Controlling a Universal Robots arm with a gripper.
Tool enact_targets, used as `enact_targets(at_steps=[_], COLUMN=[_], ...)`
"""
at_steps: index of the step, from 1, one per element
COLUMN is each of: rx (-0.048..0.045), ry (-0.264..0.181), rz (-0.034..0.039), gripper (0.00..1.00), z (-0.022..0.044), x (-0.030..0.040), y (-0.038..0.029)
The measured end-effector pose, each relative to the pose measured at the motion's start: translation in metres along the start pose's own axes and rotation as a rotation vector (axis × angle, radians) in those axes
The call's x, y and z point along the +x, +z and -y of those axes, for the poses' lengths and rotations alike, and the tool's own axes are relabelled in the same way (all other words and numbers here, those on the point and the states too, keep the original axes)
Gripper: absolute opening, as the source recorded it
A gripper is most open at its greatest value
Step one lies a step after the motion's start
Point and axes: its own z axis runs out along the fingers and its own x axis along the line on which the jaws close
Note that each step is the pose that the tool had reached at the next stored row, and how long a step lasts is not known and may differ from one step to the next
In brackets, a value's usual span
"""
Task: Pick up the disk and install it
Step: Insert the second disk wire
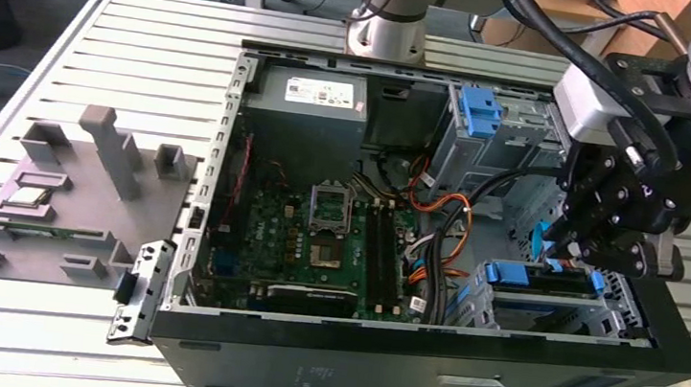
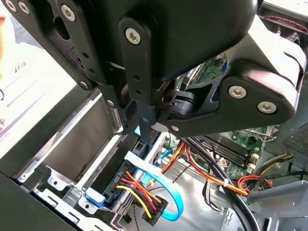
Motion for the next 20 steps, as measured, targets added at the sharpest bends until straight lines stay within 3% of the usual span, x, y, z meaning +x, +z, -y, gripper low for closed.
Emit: enact_targets(at_steps=[16, 20], rx=[0.0000, 0.0000], ry=[0.000, 0.000], rz=[0.0002, 0.0001], gripper=[0.24, 0.24], z=[0.0002, 0.0081], x=[-0.0001, 0.0000], y=[-0.0013, -0.0014])
